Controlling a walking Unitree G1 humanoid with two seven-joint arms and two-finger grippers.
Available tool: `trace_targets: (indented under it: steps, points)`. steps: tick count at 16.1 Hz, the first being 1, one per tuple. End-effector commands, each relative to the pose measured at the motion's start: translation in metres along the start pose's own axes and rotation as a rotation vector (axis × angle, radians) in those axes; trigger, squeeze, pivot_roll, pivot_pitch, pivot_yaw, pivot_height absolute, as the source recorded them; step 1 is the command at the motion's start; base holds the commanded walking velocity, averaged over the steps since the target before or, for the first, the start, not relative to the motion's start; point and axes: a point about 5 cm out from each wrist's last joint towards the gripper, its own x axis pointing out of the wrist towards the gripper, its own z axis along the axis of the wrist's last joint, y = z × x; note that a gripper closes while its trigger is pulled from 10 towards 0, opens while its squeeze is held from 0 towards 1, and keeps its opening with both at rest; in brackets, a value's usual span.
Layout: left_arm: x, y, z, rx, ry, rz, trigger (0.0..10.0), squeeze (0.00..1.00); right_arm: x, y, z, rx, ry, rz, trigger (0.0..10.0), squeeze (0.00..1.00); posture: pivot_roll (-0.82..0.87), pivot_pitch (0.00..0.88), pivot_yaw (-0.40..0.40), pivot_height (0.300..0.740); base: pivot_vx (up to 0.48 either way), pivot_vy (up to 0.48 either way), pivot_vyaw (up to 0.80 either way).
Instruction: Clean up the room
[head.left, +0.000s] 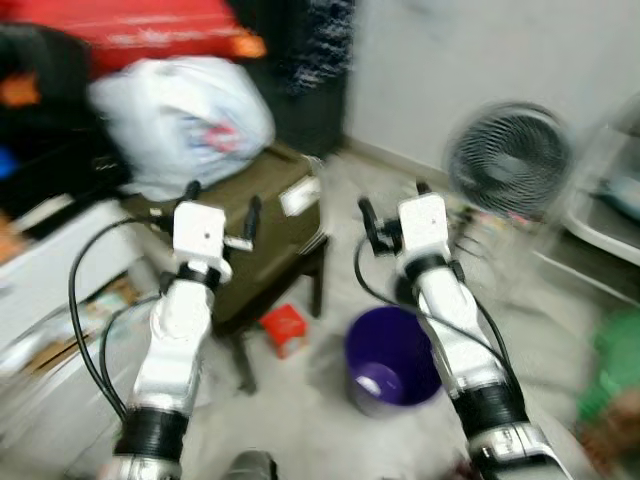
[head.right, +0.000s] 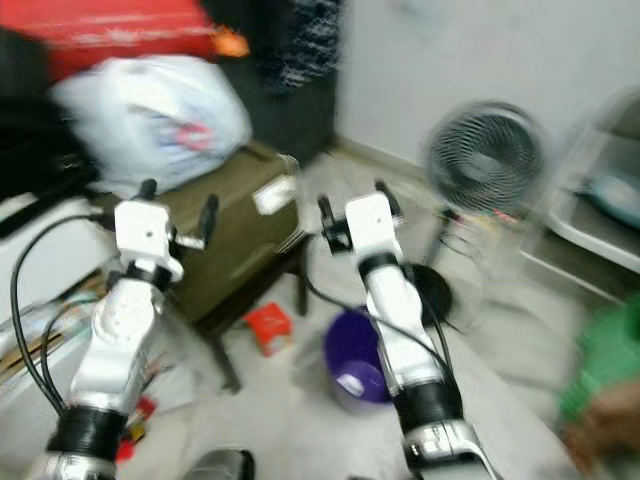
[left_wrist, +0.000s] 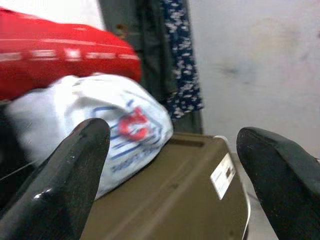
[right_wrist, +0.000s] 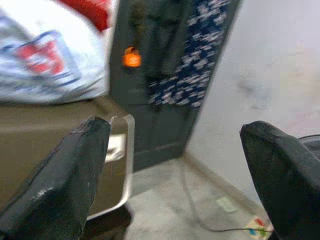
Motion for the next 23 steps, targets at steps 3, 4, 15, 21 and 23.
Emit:
trace_targets:
  steps: [3,4,15,21,23]
  points:
    - [-0.007,0.002,-0.001,0.019,0.01,0.001,10.0,0.0,0.001,0.004,0.003,-0.007,-0.008,0.027,10.0,0.0,-0.01,0.0,-0.025,0.74,0.0,0.0,0.8]
    - [-0.01,0.003,-0.003,0.008,0.03,0.0,10.0,0.0,0.001,0.004,0.003,-0.005,-0.007,0.027,10.0,0.0,-0.01,0.0,-0.023,0.74,0.0,0.0,0.8]
    - [-0.019,-0.015,-0.002,-0.018,0.072,-0.119,10.0,0.0,-0.016,-0.001,0.002,0.011,0.031,-0.021,10.0,0.0,-0.04,0.023,-0.005,0.74,0.0,0.0,0.8]
    - [-0.02,-0.016,-0.001,-0.021,0.082,-0.117,10.0,0.0,-0.019,0.0,0.002,0.005,0.049,-0.013,10.0,0.0,-0.03,0.033,-0.01,0.74,0.0,0.0,0.8]
    - [-0.02,-0.018,-0.001,-0.023,0.086,-0.121,10.0,0.0,-0.019,0.0,0.003,0.008,0.051,-0.011,10.0,0.0,-0.03,0.031,-0.009,0.74,0.0,0.0,0.8]
